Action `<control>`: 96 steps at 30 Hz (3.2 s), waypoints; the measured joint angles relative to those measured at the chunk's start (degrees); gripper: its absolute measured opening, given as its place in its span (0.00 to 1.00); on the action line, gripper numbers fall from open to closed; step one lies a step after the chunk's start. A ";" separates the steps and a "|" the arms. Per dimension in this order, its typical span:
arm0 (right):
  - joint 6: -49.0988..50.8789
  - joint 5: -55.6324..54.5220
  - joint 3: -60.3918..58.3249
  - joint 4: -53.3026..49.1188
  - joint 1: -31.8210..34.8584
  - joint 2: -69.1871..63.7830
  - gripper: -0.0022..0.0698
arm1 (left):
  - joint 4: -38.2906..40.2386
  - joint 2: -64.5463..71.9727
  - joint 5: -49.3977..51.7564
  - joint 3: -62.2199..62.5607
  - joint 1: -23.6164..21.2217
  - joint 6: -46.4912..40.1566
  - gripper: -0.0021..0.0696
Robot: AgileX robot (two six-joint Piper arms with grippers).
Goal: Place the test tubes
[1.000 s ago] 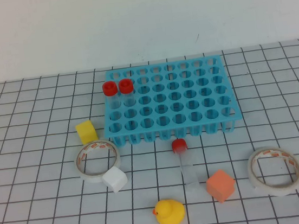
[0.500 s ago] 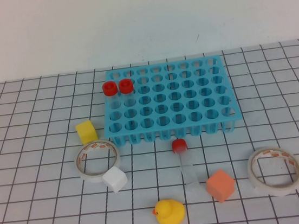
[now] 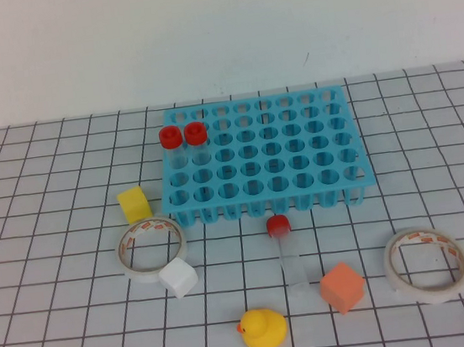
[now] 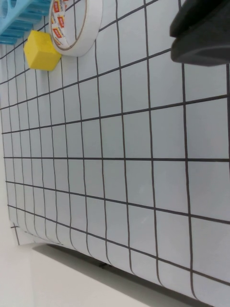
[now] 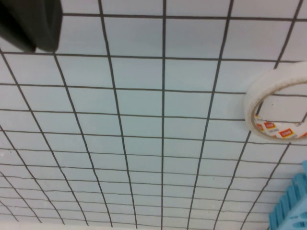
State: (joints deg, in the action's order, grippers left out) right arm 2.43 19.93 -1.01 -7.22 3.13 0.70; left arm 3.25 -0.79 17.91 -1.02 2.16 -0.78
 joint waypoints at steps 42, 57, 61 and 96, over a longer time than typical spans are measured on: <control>8.34 -62.71 -0.21 -0.77 0.00 0.10 0.03 | 0.20 0.00 -61.14 1.14 0.00 1.08 0.03; 10.57 -9.55 18.42 4.41 0.00 -19.00 0.03 | 0.64 16.76 -4.34 28.48 0.00 -7.12 0.03; 10.91 -6.37 18.42 9.37 0.00 -27.03 0.03 | 1.86 23.56 3.41 28.48 0.00 -7.37 0.03; -27.76 11.48 59.44 48.77 -26.56 -86.47 0.03 | 5.79 33.83 14.97 28.48 0.00 -7.50 0.03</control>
State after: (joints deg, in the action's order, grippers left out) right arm -25.33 31.41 58.43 41.55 -23.43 -85.77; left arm 9.04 33.04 32.89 27.46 2.16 -8.28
